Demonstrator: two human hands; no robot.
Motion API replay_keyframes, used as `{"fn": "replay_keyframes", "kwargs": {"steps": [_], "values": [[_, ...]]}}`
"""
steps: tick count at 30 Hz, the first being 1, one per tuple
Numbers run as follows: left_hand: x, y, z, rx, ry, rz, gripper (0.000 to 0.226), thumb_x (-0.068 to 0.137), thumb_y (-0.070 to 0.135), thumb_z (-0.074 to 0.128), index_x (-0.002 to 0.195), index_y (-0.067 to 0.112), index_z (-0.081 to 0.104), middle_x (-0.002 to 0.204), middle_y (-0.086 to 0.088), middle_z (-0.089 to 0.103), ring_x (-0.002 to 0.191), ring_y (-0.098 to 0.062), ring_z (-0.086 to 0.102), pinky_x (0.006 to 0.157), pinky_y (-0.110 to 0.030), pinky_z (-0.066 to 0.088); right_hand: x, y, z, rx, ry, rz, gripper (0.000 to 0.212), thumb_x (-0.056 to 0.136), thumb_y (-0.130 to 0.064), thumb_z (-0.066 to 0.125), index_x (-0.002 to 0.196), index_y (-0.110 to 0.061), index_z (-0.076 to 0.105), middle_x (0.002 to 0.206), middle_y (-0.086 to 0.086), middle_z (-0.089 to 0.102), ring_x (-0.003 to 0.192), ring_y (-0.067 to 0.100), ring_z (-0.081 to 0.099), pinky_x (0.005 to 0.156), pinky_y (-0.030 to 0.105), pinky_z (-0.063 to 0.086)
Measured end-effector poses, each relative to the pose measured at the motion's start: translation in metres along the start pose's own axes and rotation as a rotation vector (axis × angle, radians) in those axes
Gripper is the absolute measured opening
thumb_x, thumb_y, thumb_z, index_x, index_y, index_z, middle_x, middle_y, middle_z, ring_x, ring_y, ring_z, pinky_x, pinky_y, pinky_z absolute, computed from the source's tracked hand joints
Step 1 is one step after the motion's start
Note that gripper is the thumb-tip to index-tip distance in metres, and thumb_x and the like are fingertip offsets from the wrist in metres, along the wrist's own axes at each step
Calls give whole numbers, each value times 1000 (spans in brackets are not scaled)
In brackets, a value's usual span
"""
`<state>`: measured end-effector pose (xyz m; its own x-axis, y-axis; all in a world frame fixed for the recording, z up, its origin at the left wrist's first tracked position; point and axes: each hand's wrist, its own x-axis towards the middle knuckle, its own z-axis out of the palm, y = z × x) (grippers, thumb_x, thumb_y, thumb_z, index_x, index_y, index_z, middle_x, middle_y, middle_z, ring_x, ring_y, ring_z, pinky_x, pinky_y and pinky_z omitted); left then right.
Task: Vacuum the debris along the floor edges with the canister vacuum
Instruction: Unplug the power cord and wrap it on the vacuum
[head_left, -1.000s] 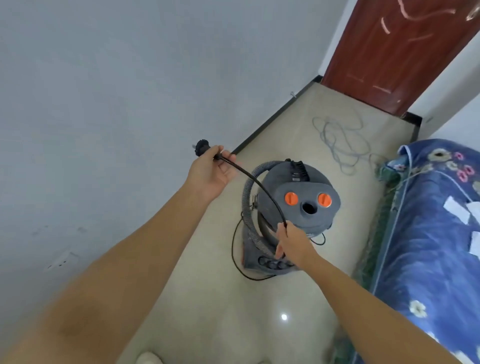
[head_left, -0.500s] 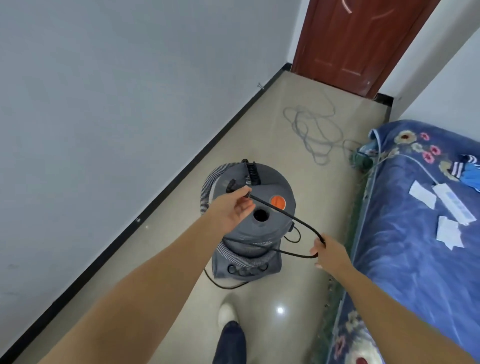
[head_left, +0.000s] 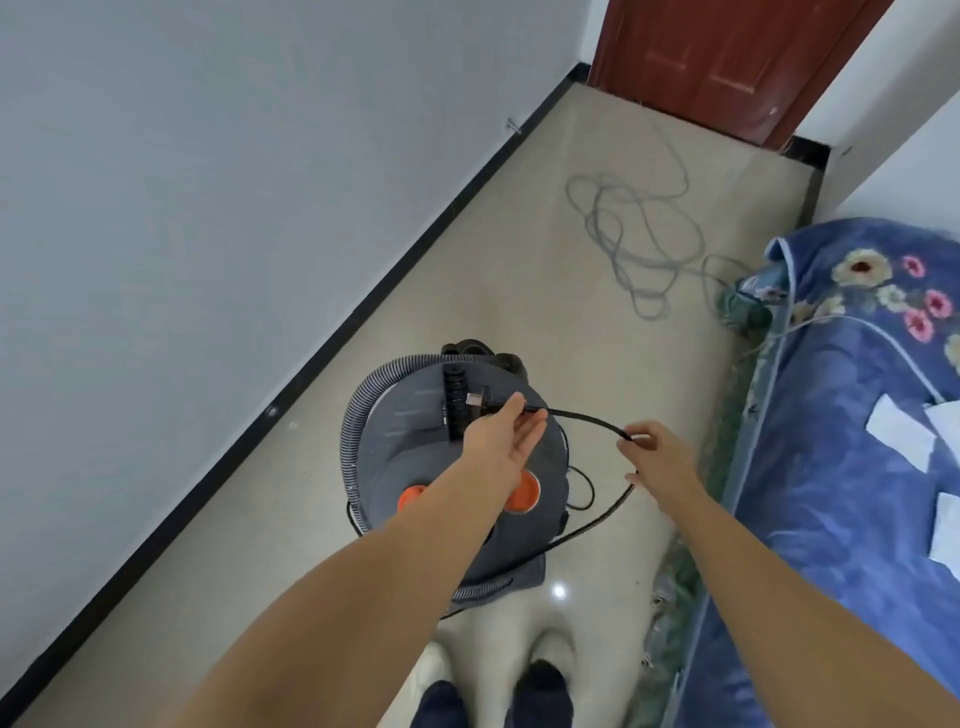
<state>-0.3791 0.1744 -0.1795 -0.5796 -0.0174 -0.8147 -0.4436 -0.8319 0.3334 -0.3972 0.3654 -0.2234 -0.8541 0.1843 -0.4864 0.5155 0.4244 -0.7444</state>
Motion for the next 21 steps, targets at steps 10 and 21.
{"fn": "replay_keyframes", "kwargs": {"steps": [10, 21], "values": [[68, 7, 18, 63, 74, 10, 30, 99, 13, 51, 120, -9, 53, 102, -20, 63, 88, -25, 65, 82, -30, 57, 94, -23, 46, -387, -388, -453, 16, 98, -15, 50, 96, -17, 66, 84, -7, 58, 80, 8, 51, 70, 17, 35], [97, 71, -85, 1026, 427, 445, 33, 93, 0, 40, 104, 17, 65, 98, -5, 67, 86, -22, 61, 75, -29, 51, 117, -32, 93, -969, -566, -748, 29, 101, -31, 43, 111, -15, 66, 103, 3, 66, 95, 26, 62, 75, 35, 47]]}}
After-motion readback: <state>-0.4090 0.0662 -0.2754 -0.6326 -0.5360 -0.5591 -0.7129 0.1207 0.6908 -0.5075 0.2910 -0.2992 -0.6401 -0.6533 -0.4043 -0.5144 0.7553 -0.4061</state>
